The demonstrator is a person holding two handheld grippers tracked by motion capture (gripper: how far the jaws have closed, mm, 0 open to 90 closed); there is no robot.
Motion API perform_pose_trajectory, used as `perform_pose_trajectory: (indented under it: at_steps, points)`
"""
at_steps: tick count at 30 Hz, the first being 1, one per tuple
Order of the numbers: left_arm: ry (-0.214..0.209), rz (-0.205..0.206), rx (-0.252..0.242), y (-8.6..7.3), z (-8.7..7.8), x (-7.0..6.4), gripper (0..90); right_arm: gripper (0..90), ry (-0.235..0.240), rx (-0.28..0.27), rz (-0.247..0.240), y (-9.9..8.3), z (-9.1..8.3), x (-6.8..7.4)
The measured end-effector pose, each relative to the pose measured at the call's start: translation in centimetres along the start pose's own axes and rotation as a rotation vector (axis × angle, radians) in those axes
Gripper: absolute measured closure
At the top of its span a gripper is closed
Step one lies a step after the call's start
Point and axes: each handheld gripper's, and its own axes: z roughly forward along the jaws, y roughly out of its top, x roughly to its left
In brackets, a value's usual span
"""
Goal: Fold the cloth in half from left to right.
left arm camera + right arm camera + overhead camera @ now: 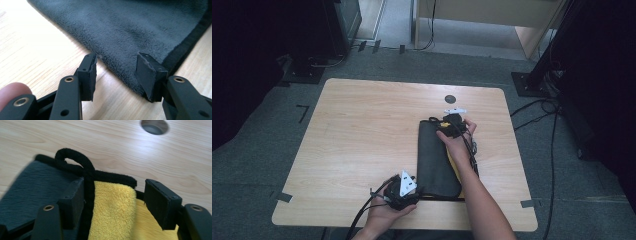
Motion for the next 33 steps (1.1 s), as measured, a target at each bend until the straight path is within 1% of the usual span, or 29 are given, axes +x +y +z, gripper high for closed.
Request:
perform_pose_trajectory:
  at_steps: [2,4,6,8,10,12,14,16,18,19,20,21,22,24,26,28,29,30,32,33]
  points:
    - [-0.012,-0.007,-0.003,-0.2,0.0,0.0,51.6,34.9,-0.019,-0.006,0.033,-0.2,-0.3,-1.4]
    - [-0.034,-0.007,-0.009,-0.3,-0.2,0.1,51.7,35.7,-0.042,-0.014,0.084,-0.6,-0.8,-3.1]
    - [-0.042,-0.014,-0.013,-0.3,-0.2,0.1,51.6,37.0,-0.062,-0.016,0.130,-1.0,-1.3,-4.8]
    - [-0.043,-0.013,-0.012,-0.4,-0.2,0.1,51.6,38.7,-0.101,-0.013,0.157,-1.5,-1.8,-6.2]
    - [-0.042,-0.013,-0.014,-0.4,-0.2,0.0,51.8,39.3,-0.120,-0.010,0.177,-1.9,-2.2,-7.4]
    - [-0.043,-0.012,-0.018,-0.4,-0.2,0.0,52.4,41.2,-0.125,-0.012,0.180,-2.2,-2.5,-8.2]
    - [-0.044,-0.004,-0.022,-0.4,-0.3,0.0,54.2,45.1,-0.111,-0.025,0.184,-2.4,-2.9,-8.7]
    - [-0.049,0.011,-0.035,-0.5,-0.4,-0.1,57.2,49.3,-0.081,-0.035,0.188,-2.6,-3.3,-8.8]
    - [-0.059,0.023,-0.047,-0.5,-0.6,-0.3,60.4,50.9,-0.046,-0.036,0.177,-2.9,-3.8,-8.5]
    - [-0.061,0.035,-0.050,-0.6,-0.7,-0.3,61.3,52.3,-0.020,-0.036,0.178,-3.1,-4.1,-8.3]
    - [-0.062,0.037,-0.050,-0.6,-0.7,-0.4,61.2,53.4,0.010,-0.035,0.166,-3.5,-4.8,-7.9]
    - [-0.063,0.039,-0.050,-0.7,-0.8,-0.4,60.9,54.9,0.024,-0.034,0.155,-3.8,-5.3,-7.7]
    - [-0.063,0.043,-0.050,-0.7,-0.8,-0.5,60.6,57.4,0.039,-0.029,0.148,-4.3,-6.0,-7.4]
    - [-0.062,0.051,-0.049,-0.8,-0.9,-0.6,60.4,61.2,0.087,-0.026,0.144,-5.7,-7.6,-7.1]
    - [-0.057,0.054,-0.046,-0.8,-0.9,-0.6,60.2,65.2,0.117,-0.016,0.146,-7.2,-9.0,-6.8]
    - [-0.056,0.048,-0.039,-0.8,-0.9,-0.7,60.1,68.3,0.152,-0.017,0.135,-8.7,-10.5,-6.6]
    - [-0.057,0.045,-0.034,-0.8,-0.9,-0.7,60.1,69.2,0.170,-0.012,0.133,-9.4,-11.2,-6.3]
    - [-0.057,0.047,-0.030,-0.8,-1.0,-0.7,60.0,71.0,0.186,-0.004,0.121,-10.1,-11.8,-6.0]
    - [-0.056,0.045,-0.030,-0.9,-1.1,-0.9,59.4,73.2,0.202,0.012,0.087,-11.6,-12.9,-5.2]
    - [-0.055,0.044,-0.030,-1.0,-1.1,-0.9,59.4,74.6,0.198,0.016,0.080,-12.2,-13.3,-5.0]
